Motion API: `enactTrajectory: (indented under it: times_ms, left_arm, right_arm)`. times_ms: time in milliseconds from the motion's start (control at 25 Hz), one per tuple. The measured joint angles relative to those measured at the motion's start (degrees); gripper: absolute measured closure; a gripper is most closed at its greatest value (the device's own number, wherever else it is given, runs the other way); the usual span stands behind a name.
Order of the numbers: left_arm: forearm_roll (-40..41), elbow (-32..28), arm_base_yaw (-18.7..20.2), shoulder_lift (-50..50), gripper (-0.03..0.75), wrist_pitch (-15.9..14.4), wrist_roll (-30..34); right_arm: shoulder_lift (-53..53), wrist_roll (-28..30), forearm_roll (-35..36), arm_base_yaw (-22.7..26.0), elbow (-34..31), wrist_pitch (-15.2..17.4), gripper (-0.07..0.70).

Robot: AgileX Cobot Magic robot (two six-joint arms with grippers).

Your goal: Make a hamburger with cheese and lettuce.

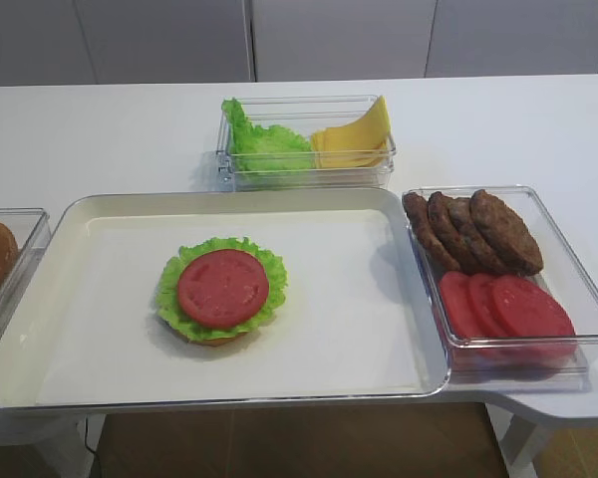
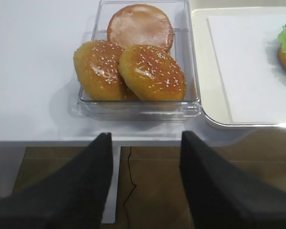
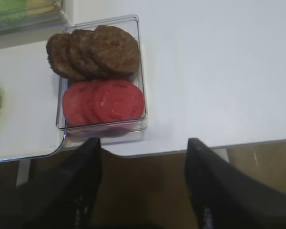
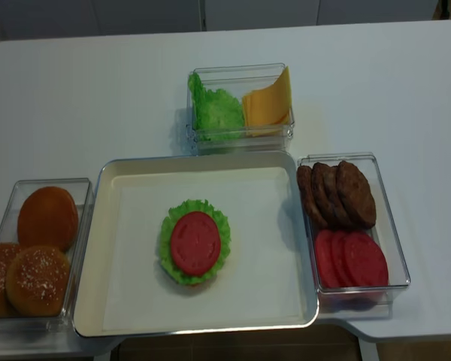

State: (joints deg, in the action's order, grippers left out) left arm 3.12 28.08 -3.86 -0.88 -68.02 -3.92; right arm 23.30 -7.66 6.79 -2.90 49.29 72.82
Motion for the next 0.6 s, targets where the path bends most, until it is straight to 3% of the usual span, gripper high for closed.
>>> enactTrajectory:
  times_ms: [600]
  left_arm:
    - [0.0,0.0,0.0,0.0,0.371,0.0,0.0]
  right_arm:
    - [-24.1,8.9,5.3,0.0,-11.7,0.8,0.216]
